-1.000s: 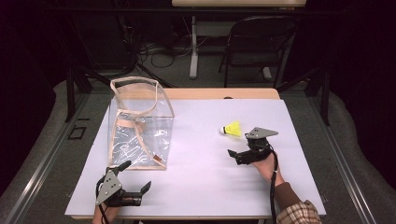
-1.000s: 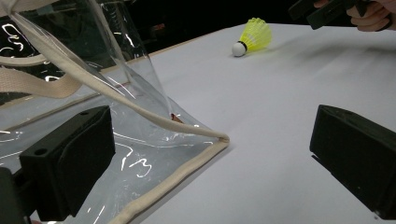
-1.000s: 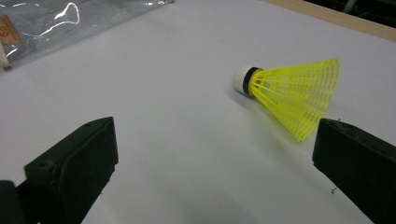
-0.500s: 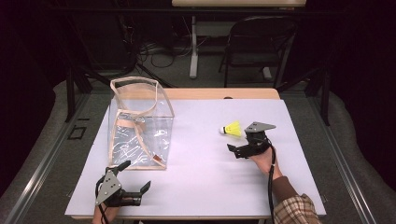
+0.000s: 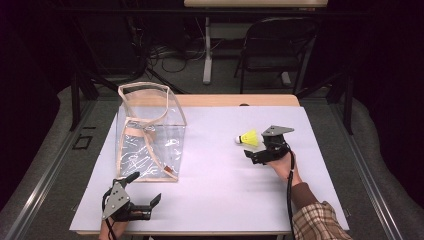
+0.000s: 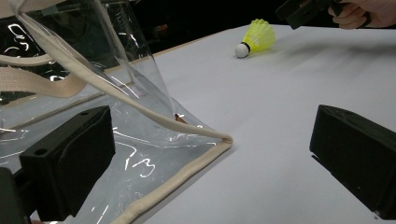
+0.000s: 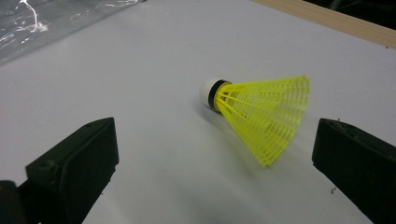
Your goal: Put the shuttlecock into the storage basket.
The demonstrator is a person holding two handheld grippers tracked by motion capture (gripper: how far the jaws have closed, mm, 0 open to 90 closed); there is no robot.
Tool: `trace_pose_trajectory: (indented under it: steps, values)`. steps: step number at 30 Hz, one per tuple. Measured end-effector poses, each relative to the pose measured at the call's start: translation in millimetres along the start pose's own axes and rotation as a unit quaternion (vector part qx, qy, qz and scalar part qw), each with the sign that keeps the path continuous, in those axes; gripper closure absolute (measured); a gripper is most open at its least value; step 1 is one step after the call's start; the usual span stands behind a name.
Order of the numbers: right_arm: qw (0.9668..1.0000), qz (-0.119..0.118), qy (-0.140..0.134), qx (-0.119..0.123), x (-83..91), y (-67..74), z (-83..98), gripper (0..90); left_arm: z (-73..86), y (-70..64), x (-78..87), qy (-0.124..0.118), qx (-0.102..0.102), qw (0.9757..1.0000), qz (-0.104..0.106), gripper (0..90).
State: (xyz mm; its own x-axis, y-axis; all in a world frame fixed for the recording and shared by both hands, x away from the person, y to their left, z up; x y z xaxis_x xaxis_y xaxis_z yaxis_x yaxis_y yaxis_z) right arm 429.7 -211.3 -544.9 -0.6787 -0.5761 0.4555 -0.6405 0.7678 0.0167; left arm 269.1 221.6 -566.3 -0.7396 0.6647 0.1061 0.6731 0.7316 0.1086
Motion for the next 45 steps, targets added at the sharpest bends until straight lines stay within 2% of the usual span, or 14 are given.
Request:
trace_pose_trajectory:
  steps: [14, 22, 29, 35, 40, 45]
  values:
    - [0.9998, 0.006, 0.020, 0.004, -9.0, -6.6, -3.3, 16.1, -0.1, 0.3, 0.3, -0.001, -0.001, 1.0000, 0.000, 0.1]
    - [0.9994, 0.014, 0.032, 0.002, -13.2, -12.7, -3.4, 34.9, -0.1, 0.2, 0.2, 0.000, -0.002, 1.0000, 0.000, 0.1]
    - [0.9985, 0.017, 0.051, 0.010, -17.3, -16.7, -3.3, 52.5, -0.1, 0.3, 0.3, 0.000, -0.002, 1.0000, 0.001, 0.1]
    - [0.9977, 0.008, 0.067, 0.010, -20.9, -19.0, -2.9, 64.3, -0.1, 0.2, 0.4, 0.001, -0.002, 1.0000, 0.001, 0.1]
    - [0.9966, 0.010, 0.081, 0.014, -22.9, -20.8, -1.2, 73.7, -0.2, 0.0, 0.6, 0.001, -0.003, 1.0000, 0.002, 0.1]
    - [0.9960, 0.007, 0.087, 0.021, -24.4, -22.2, 1.1, 80.2, -0.1, -0.3, 0.5, 0.001, -0.002, 1.0000, 0.003, 0.1]
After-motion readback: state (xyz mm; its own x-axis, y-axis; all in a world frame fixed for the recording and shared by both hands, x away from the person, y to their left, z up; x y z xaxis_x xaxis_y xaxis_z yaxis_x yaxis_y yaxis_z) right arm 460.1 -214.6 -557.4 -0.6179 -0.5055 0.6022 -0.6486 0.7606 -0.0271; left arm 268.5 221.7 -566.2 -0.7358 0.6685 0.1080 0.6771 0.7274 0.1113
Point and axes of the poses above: each handheld gripper's, and its own axes: x roughly backward along the jaws, z roughly out of its underside, y roughly to its left, the point moved 3 cm from there along -x, roughly forward along the jaws, and after that the axes turned 8 degrees about -y, right-handed, at the moved point
